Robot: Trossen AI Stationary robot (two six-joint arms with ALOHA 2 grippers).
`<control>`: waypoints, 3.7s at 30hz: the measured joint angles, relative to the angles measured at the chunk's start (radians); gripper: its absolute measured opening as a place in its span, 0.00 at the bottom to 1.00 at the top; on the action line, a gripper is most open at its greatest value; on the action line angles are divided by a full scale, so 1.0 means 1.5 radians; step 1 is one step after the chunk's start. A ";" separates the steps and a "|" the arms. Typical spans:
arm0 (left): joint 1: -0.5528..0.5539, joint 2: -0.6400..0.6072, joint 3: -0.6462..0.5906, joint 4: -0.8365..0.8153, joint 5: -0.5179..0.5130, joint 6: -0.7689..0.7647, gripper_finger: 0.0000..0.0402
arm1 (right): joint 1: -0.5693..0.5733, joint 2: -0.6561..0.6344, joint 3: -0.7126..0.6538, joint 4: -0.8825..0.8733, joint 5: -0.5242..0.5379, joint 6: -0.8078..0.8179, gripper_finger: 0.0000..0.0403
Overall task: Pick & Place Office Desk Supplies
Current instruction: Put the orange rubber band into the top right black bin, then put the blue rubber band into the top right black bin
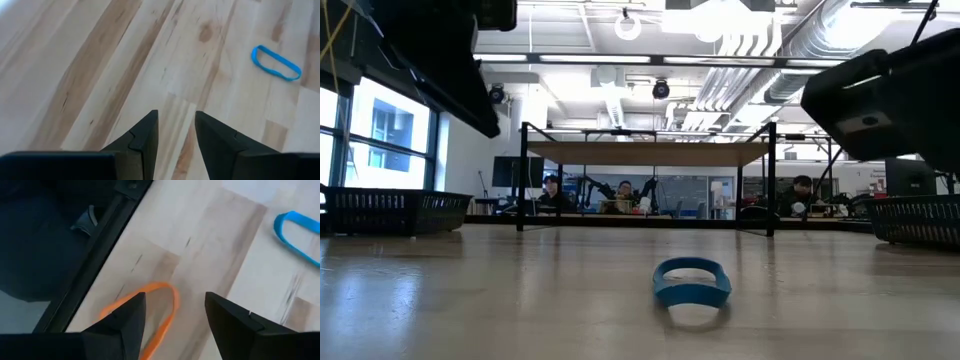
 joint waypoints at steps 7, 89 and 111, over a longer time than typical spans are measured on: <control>-0.002 0.002 0.000 0.016 0.005 0.005 0.30 | -0.004 0.026 -0.001 0.004 -0.014 0.008 0.41; 0.017 0.086 0.000 0.196 0.000 0.156 0.30 | -0.173 -0.367 -0.218 -0.848 0.124 0.899 0.41; 0.015 0.086 0.000 0.282 0.015 0.165 0.30 | 0.019 -0.367 -0.047 -0.523 0.553 0.760 0.40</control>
